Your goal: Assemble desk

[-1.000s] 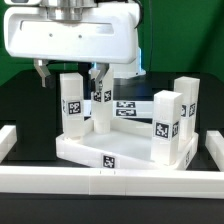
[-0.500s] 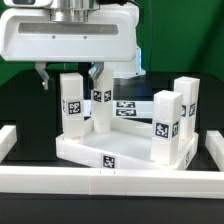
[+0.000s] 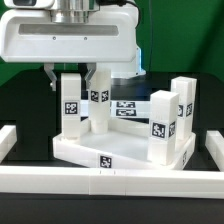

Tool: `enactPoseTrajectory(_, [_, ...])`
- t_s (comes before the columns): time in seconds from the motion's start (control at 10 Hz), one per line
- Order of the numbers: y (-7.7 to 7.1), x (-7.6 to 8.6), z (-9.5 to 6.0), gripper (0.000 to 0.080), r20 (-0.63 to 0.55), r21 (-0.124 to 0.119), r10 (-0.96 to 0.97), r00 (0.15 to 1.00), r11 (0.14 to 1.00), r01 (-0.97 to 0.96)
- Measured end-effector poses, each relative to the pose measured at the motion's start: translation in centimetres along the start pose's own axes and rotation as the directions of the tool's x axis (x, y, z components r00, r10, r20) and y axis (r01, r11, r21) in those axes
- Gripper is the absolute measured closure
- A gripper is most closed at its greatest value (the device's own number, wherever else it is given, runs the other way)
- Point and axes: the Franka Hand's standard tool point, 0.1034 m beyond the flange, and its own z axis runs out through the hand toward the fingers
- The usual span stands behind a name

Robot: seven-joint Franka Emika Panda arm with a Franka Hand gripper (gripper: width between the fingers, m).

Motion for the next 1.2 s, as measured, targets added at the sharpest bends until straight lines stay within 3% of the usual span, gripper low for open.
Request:
enactPoseTrajectory(0.1, [0.00,0.00,0.00,0.0511,0.000,0.000,0.001,1.000,1.000,-0.001])
enactPoseTrajectory(0.5, [0.04,-0.02,0.03,0.0511,0.000,0.002,0.308,0.951,0.951,-0.308])
enactPoseTrajectory(0.9, [0.14,-0.01,0.13,0.0511,0.009,0.039,0.667,0.745,0.744,-0.667])
enactPoseTrajectory(1.2, [-0.09,0.23,0.22,0.0509,0.016,0.034,0.845,0.535,0.534,-0.845])
